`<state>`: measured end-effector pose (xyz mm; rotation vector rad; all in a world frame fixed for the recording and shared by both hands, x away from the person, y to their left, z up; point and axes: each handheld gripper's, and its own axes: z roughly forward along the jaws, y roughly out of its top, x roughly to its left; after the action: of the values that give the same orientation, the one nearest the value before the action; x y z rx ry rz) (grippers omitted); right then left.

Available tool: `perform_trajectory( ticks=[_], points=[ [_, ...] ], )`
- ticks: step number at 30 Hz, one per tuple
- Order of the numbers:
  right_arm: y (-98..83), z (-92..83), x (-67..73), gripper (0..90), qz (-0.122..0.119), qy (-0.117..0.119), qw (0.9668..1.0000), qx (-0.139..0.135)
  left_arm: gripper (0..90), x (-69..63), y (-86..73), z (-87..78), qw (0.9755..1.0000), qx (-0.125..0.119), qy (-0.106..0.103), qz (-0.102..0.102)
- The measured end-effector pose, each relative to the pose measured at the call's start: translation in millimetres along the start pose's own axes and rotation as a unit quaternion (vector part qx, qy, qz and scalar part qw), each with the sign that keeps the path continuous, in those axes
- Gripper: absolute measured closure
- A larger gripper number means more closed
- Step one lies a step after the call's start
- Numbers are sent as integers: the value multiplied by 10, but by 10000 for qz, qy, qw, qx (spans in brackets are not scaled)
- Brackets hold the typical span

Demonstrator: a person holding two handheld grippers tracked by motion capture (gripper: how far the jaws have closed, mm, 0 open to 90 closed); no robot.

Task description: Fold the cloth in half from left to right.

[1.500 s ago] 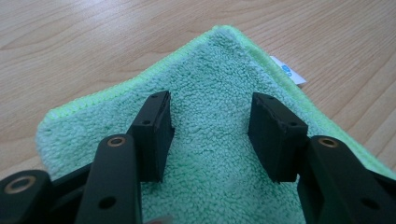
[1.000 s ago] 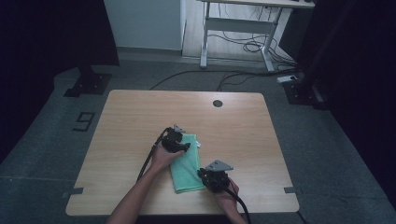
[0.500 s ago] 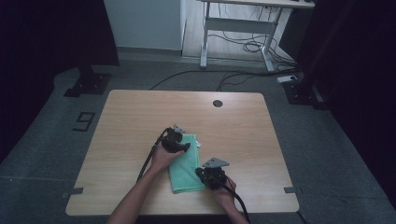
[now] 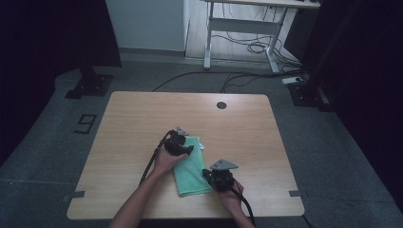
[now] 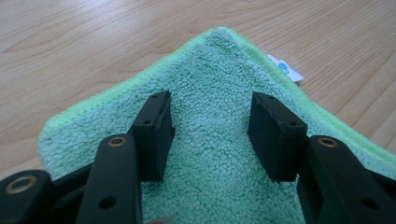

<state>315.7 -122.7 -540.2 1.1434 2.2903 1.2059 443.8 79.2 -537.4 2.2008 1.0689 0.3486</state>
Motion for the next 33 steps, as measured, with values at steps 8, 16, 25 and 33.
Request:
perform_trajectory(
  ticks=[8,16,25,33],
  points=[
    [-90,31,-56,842,29,-97,9998,157,493,0,-5,-14,10000,-22,28,32],
    [4,-165,22,750,-114,164,9993,-316,499,71,-31,-250,9996,-278,-11,-27],
    [120,141,311,648,-571,792,9952,-65,497,60,-74,-135,9999,79,-58,116],
    [9,240,264,603,-468,646,9966,203,505,20,8,-15,9997,80,-92,228]
  ],
)
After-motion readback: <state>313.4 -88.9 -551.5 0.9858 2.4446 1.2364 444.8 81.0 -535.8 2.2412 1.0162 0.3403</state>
